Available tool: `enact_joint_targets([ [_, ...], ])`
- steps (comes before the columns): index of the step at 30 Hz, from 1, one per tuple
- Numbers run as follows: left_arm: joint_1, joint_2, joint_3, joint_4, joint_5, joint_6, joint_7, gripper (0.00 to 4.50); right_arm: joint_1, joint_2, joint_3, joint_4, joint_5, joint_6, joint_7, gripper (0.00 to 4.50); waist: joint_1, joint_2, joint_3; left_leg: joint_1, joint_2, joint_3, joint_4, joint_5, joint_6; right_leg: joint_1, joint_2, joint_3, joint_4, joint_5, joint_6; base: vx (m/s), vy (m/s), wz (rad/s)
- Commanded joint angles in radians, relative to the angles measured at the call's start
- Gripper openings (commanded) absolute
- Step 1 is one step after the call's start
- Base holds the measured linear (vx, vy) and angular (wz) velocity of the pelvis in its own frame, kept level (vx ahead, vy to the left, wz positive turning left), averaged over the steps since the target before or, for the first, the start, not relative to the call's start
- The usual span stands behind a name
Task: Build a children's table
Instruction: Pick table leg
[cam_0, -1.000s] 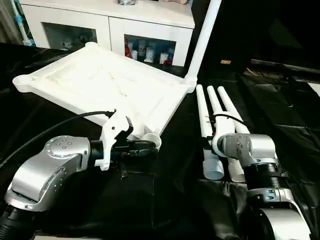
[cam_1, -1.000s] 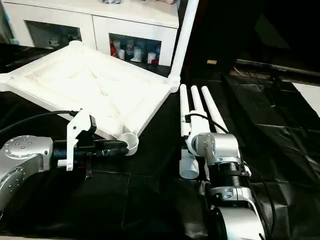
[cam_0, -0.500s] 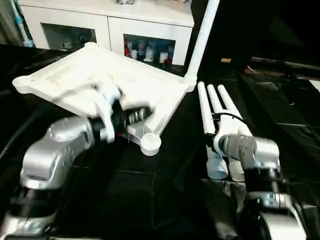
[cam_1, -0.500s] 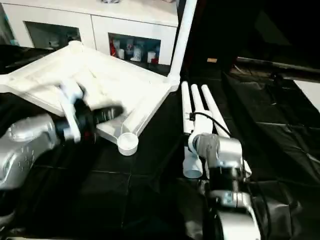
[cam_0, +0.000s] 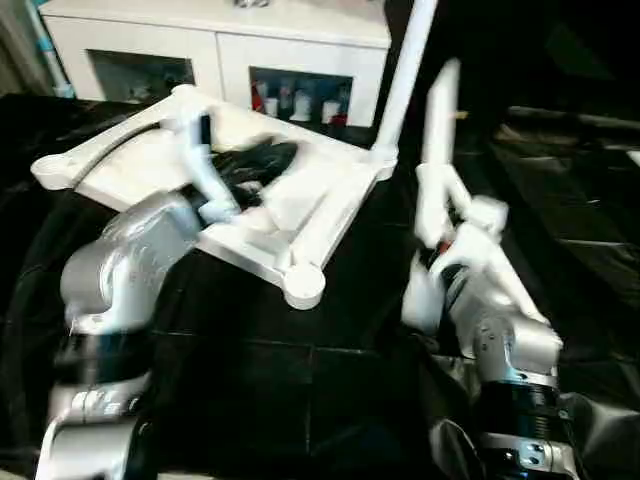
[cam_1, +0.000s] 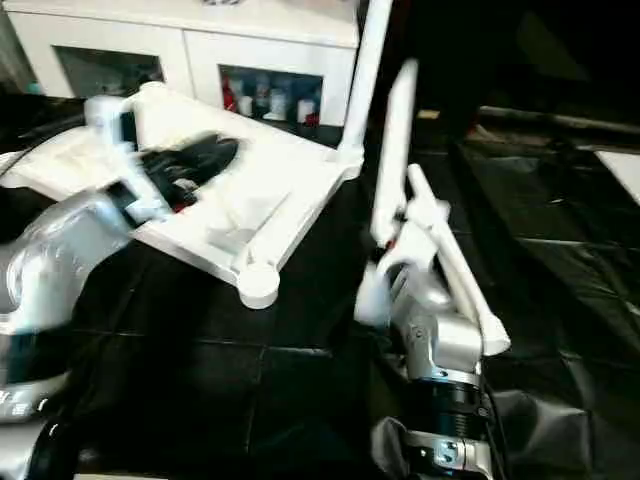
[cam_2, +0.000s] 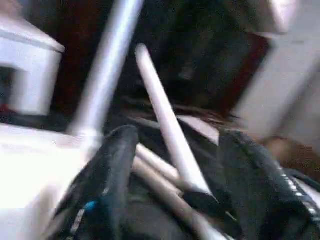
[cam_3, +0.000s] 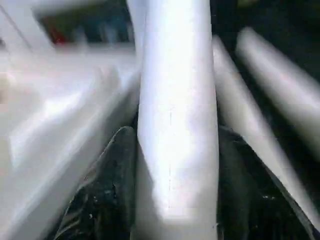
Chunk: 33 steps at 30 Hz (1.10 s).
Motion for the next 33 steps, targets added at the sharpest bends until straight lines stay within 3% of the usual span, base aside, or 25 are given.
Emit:
enact_joint_targets([
  [1,-0.03,-0.016,0.009,0.02,-0.06,0.085,0.019,3.18,-0.003,-0.017,-0.008,-0.051,-0.008,-0.09,0.014,1.78,0.0,0.017,-0.079,0.017,0.056,-0.027,-0.064,-0.087,-0.052,0.03,-0.114,0.061,-0.073,0.136,-0.131,0.0,0.0,0.0],
  [4,-0.077,-0.051,0.007,0.046,-0.078,0.078,0.04,3.38,0.015,-0.076,0.1,-0.084,-0.055,-0.233,0.118,1.78,0.003,0.013,-0.083,0.01,0.053,-0.028,-0.057,-0.051,-0.017,0.042,-0.111,0.059,-0.072,0.214,-0.114,0.0,0.0,0.0],
  [5,-0.09,-0.062,0.012,0.054,-0.08,0.079,0.05,3.49,0.02,-0.088,0.126,-0.086,-0.063,-0.256,0.146,1.78,0.0,0.004,-0.083,0.005,0.051,-0.027,-0.057,-0.033,-0.008,0.046,-0.109,0.059,-0.07,0.24,-0.111,0.0,0.0,0.0],
  [6,-0.1,-0.072,0.016,0.063,-0.081,0.074,0.054,3.65,0.024,-0.095,0.152,-0.09,-0.067,-0.272,0.175,1.78,0.001,0.01,-0.087,0.007,0.053,-0.029,-0.052,-0.016,0.007,0.043,-0.107,0.056,-0.065,0.279,-0.112,0.0,0.0,0.0],
  [7,-0.109,-0.082,0.018,0.072,-0.073,0.056,0.052,3.77,0.024,-0.103,0.19,-0.091,-0.078,-0.276,0.202,1.78,-0.002,0.005,-0.087,0.002,0.049,-0.027,-0.05,-0.004,0.026,0.045,-0.106,0.055,-0.064,0.303,-0.12,0.0,0.0,0.0],
  [9,-0.12,-0.098,0.029,0.087,-0.074,0.043,0.062,3.87,0.019,-0.121,0.269,-0.083,-0.123,-0.285,0.234,1.78,-0.006,0.008,-0.085,0.001,0.048,-0.027,-0.049,-0.005,0.04,0.044,-0.106,0.054,-0.066,0.301,-0.131,0.0,0.0,0.0],
  [13,-0.132,-0.135,0.07,0.099,-0.109,0.035,0.097,4.18,0.002,-0.125,0.373,-0.072,-0.208,-0.306,0.218,1.78,-0.011,0.006,-0.083,0.004,0.055,-0.026,-0.05,-0.031,0.04,0.042,-0.111,0.057,-0.068,0.265,-0.159,0.0,0.0,0.0],
  [14,-0.134,-0.142,0.078,0.104,-0.115,0.031,0.103,4.21,0.0,-0.122,0.382,-0.069,-0.215,-0.31,0.215,1.78,-0.011,0.009,-0.084,0.006,0.057,-0.027,-0.05,-0.034,0.037,0.04,-0.11,0.056,-0.068,0.253,-0.162,0.0,0.0,0.0],
  [15,-0.136,-0.15,0.083,0.113,-0.118,0.028,0.116,4.26,-0.002,-0.127,0.4,-0.062,-0.233,-0.329,0.219,1.78,-0.011,-0.001,-0.084,0.008,0.059,-0.026,-0.051,-0.035,0.04,0.039,-0.11,0.057,-0.069,0.249,-0.16,0.0,0.0,0.0],
  [16,-0.136,-0.153,0.078,0.123,-0.099,0.012,0.131,4.38,-0.004,-0.137,0.422,-0.056,-0.254,-0.351,0.228,1.78,-0.009,-0.002,-0.085,0.008,0.06,-0.026,-0.05,-0.034,0.041,0.039,-0.111,0.056,-0.067,0.245,-0.161,0.0,0.0,0.0],
  [17,-0.137,-0.16,0.081,0.137,-0.085,0.003,0.159,4.46,-0.007,-0.147,0.439,-0.051,-0.274,-0.365,0.235,1.78,-0.006,0.004,-0.083,0.007,0.059,-0.026,-0.051,-0.036,0.039,0.038,-0.111,0.056,-0.069,0.228,-0.152,0.0,0.0,0.0],
  [18,-0.136,-0.17,0.088,0.149,-0.077,-0.01,0.181,4.5,-0.009,-0.155,0.454,-0.047,-0.291,-0.378,0.241,1.78,-0.008,-0.002,-0.083,0.008,0.062,-0.027,-0.052,-0.036,0.036,0.037,-0.109,0.055,-0.07,0.22,-0.147,0.0,0.0,0.0],
  [21,-0.138,-0.188,0.1,0.177,-0.035,-0.076,0.223,4.5,-0.013,-0.164,0.468,-0.038,-0.321,-0.398,0.236,1.78,-0.007,0.002,-0.081,0.013,0.067,-0.028,-0.056,-0.067,0.033,0.032,-0.116,0.056,-0.077,0.164,-0.145,0.0,0.0,0.0],
  [22,-0.142,-0.202,0.122,0.19,-0.018,-0.126,0.263,4.5,-0.027,-0.189,0.493,-0.017,-0.366,-0.399,0.225,1.78,-0.008,-0.005,-0.08,0.013,0.068,-0.028,-0.058,-0.082,0.028,0.031,-0.117,0.056,-0.08,0.141,-0.146,0.0,0.0,0.0],
  [23,-0.142,-0.202,0.122,0.19,-0.018,-0.126,0.263,4.5,-0.027,-0.189,0.493,-0.017,-0.366,-0.399,0.225,1.78,-0.007,-0.003,-0.078,0.012,0.068,-0.029,-0.059,-0.09,0.021,0.031,-0.118,0.056,-0.081,0.124,-0.146,0.0,0.0,0.0],
  [26,-0.15,-0.228,0.178,0.183,-0.048,-0.137,0.329,4.5,-0.06,-0.25,0.549,0.036,-0.492,-0.401,0.168,1.78,-0.008,-0.004,-0.075,0.015,0.067,-0.027,-0.059,-0.122,-0.006,0.027,-0.121,0.058,-0.086,0.061,-0.141,0.0,0.0,0.0],
  [29,-0.156,-0.244,0.211,0.176,-0.069,-0.14,0.377,4.21,-0.079,-0.274,0.576,0.063,-0.557,-0.416,0.139,1.78,-0.007,-0.013,-0.074,0.015,0.064,-0.025,-0.059,-0.141,-0.018,0.025,-0.12,0.059,-0.09,0.023,-0.132,0.0,0.0,0.0],
  [30,-0.159,-0.266,0.245,0.164,-0.11,-0.131,0.424,4.14,-0.094,-0.295,0.61,0.086,-0.638,-0.426,0.098,1.78,-0.007,-0.016,-0.073,0.014,0.064,-0.025,-0.059,-0.141,-0.019,0.025,-0.119,0.059,-0.09,0.013,-0.132,0.0,0.0,0.0],
  [31,-0.16,-0.276,0.256,0.159,-0.126,-0.126,0.449,4.11,-0.101,-0.3,0.621,0.096,-0.672,-0.434,0.081,1.78,-0.006,-0.015,-0.074,0.013,0.061,-0.025,-0.057,-0.136,-0.018,0.024,-0.119,0.059,-0.091,0.011,-0.133,0.0,0.0,0.0],
  [33,-0.159,-0.284,0.26,0.155,-0.131,-0.126,0.467,3.87,-0.105,-0.303,0.628,0.1,-0.696,-0.437,0.069,1.78,-0.006,-0.016,-0.073,0.013,0.062,-0.024,-0.056,-0.138,-0.015,0.021,-0.117,0.06,-0.09,0.018,-0.129,0.0,0.0,0.0],
])
